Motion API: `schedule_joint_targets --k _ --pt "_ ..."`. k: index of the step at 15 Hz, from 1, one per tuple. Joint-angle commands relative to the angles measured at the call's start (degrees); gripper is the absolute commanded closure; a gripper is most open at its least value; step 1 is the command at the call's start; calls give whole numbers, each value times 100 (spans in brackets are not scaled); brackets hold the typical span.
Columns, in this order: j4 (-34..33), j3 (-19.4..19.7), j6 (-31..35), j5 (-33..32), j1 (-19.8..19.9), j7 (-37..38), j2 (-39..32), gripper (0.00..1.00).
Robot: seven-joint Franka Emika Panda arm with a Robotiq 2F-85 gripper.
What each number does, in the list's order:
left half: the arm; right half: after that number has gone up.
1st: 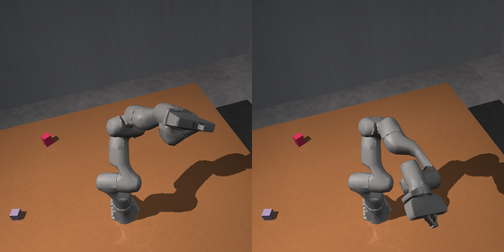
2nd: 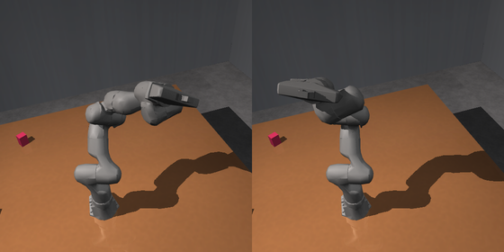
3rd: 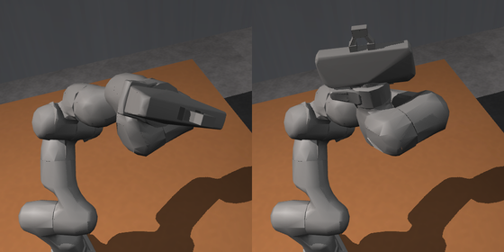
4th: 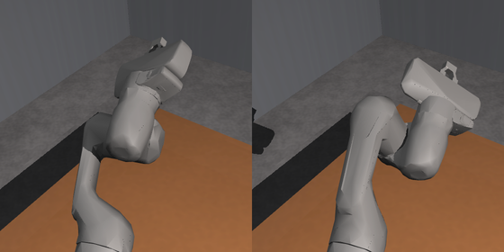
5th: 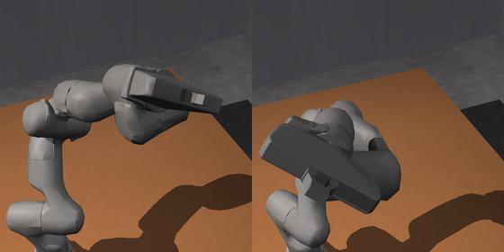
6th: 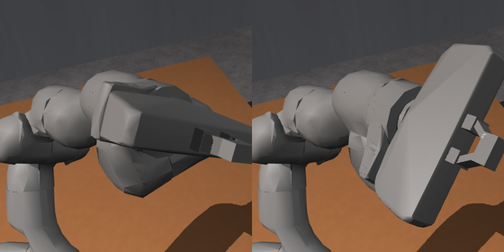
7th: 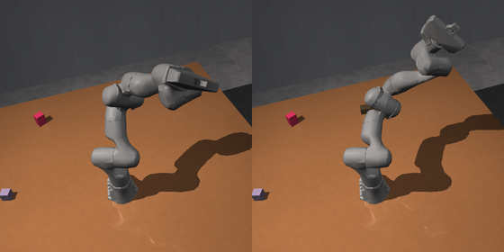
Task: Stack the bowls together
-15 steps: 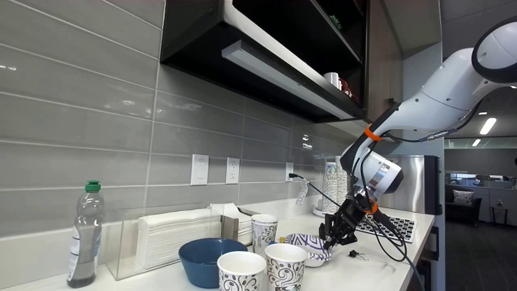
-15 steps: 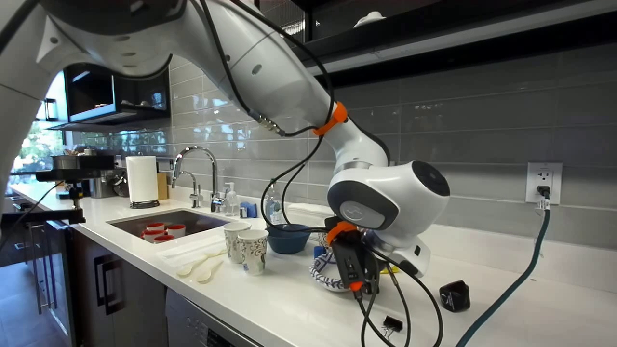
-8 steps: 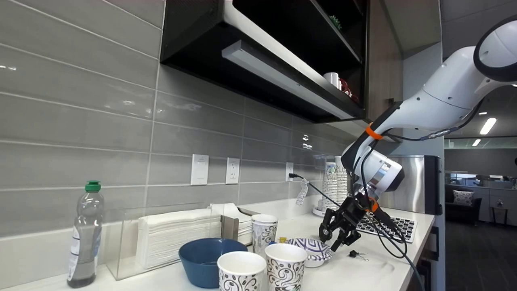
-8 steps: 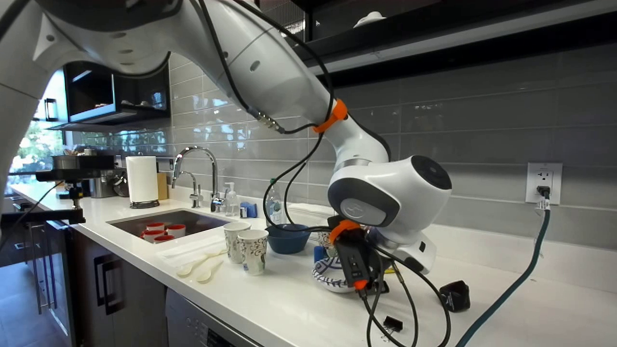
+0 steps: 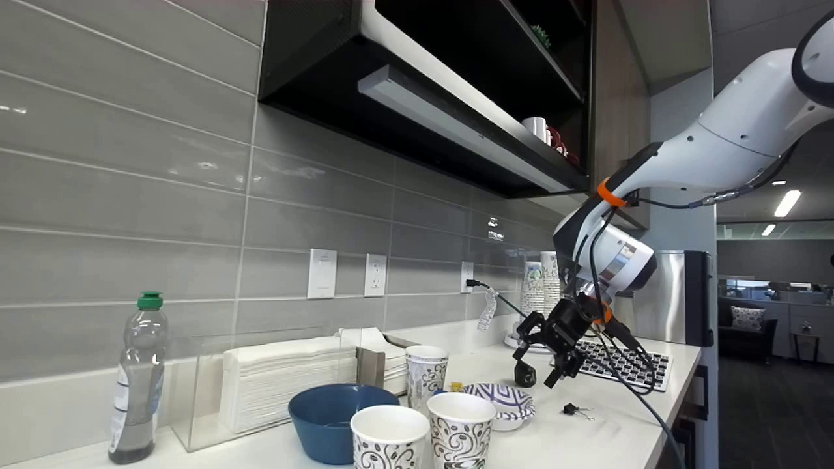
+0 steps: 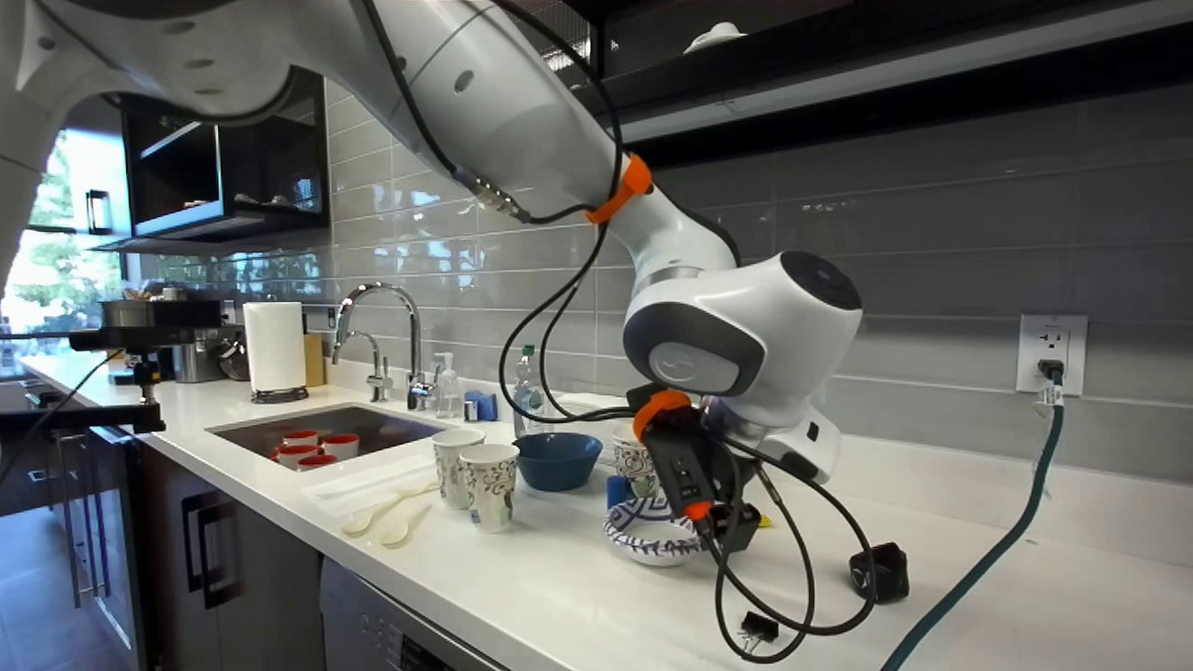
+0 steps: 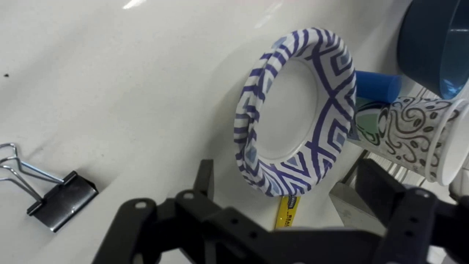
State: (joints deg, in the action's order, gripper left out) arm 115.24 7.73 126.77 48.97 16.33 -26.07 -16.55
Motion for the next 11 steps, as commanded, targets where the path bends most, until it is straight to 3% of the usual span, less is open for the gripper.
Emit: schedule_joint_targets --k 1,4,5,11 --pt "441 97 280 -621 -211 414 481 0" --pt "640 97 384 -1173 -284 837 720 0" --pt "329 21 223 -842 -142 513 405 0" --pt "471 39 273 -1012 -190 681 565 0"
